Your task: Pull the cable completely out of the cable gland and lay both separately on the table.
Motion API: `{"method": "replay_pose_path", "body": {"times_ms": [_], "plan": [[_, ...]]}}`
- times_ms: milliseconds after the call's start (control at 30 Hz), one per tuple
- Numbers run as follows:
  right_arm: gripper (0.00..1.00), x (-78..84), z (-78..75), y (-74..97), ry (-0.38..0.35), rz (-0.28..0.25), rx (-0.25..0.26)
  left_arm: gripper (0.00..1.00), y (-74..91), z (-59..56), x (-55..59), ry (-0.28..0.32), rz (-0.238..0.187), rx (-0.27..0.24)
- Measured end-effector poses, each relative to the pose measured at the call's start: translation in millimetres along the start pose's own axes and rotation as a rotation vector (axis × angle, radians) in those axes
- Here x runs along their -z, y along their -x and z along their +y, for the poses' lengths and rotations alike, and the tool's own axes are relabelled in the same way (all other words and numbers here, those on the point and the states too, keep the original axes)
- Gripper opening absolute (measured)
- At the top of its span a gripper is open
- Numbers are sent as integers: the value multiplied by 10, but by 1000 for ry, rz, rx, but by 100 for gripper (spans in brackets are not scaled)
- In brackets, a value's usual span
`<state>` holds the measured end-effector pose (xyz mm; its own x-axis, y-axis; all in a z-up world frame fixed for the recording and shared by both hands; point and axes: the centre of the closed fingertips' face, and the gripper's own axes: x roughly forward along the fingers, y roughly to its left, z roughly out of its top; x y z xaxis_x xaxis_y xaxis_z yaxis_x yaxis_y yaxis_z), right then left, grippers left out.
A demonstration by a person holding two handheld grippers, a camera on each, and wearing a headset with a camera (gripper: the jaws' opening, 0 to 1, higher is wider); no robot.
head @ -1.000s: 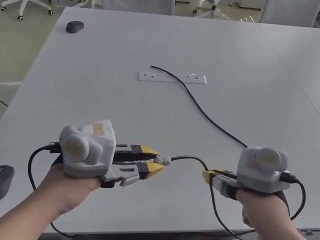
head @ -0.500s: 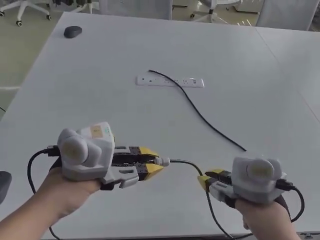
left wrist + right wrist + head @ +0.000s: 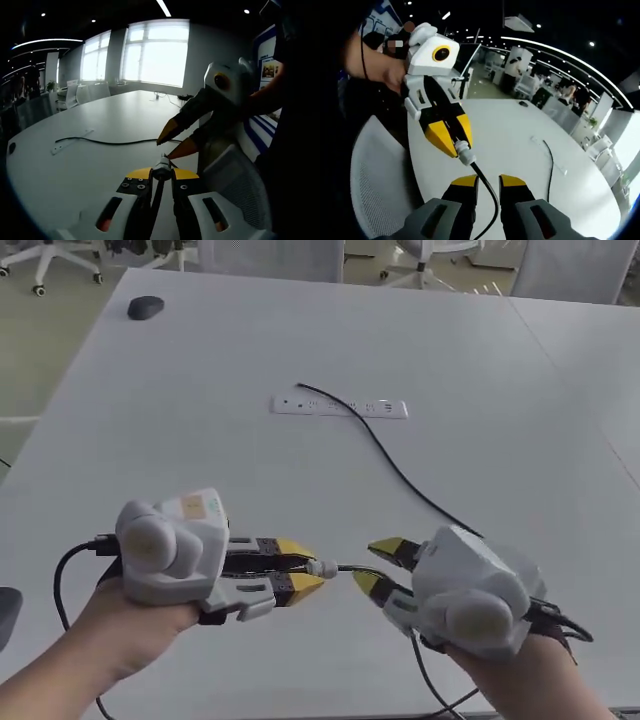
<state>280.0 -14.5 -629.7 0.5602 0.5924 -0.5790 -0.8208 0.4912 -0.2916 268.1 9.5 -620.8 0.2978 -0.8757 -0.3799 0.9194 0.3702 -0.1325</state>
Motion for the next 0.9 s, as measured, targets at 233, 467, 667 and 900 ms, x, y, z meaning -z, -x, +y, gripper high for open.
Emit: {"method": "replay_pose_path", "body": {"times_ms": [233, 467, 667, 900], "plan": [[10, -42, 110, -57, 117, 5, -33, 15, 1, -8, 3, 2, 1, 4], [2, -53, 153, -119, 243, 19, -47, 15, -6, 2, 10, 9, 0, 5], [1, -27, 195, -127, 287, 22, -68, 15, -7, -16, 35, 8, 9, 14], [0, 42, 211, -108, 211, 29, -75, 15, -49, -64, 56, -5, 22, 22]]}}
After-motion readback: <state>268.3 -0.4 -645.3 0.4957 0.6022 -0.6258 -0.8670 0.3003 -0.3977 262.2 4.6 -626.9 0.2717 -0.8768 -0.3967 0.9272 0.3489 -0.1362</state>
